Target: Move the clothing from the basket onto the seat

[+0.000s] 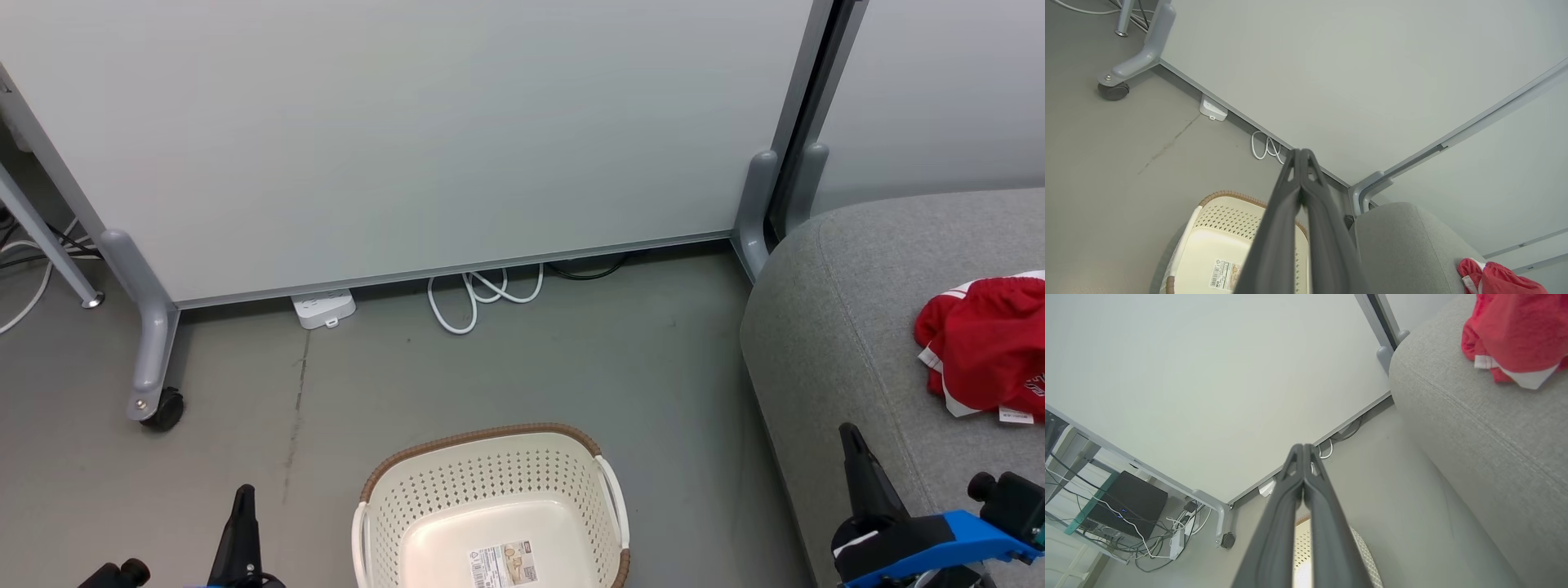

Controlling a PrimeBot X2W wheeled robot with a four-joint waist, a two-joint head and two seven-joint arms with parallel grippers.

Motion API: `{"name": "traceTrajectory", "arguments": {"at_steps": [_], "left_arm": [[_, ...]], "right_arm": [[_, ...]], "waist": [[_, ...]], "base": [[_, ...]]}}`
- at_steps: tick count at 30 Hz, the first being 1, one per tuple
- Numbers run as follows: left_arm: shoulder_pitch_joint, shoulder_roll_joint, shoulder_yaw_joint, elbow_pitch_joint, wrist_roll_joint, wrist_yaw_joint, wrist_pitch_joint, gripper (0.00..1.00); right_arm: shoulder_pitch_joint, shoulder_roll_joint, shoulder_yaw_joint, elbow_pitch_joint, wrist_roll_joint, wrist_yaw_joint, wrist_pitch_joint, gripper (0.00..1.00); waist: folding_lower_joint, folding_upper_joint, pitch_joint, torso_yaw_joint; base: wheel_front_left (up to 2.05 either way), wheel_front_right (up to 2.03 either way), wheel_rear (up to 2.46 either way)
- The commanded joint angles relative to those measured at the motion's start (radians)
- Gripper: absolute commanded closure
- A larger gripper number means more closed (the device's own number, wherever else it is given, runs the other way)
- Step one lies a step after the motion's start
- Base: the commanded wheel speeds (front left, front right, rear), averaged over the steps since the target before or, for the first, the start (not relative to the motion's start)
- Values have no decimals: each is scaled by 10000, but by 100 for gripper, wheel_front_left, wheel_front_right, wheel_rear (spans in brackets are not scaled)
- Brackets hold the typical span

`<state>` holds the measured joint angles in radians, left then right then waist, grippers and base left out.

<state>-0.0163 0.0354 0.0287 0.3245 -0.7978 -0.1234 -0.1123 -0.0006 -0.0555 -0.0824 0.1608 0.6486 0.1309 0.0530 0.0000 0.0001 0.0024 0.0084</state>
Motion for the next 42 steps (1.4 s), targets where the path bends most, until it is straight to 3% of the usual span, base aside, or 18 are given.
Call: {"name": "traceTrajectory", "arguments": {"at_steps": [1,42], "left_arm": [[-257,94,89,-156,-300,-35,85,100],[-683,138,536,-533,-4643,-67,1308,100]], "right_arm": [[-313,4,-45,-68,367,-1,12,100],[-778,35,-202,429,5505,-1,352,100]], "waist": [[0,-1,0,-1],[0,-1,3,-39]], "base": [[0,0,0],[0,0,0]]}}
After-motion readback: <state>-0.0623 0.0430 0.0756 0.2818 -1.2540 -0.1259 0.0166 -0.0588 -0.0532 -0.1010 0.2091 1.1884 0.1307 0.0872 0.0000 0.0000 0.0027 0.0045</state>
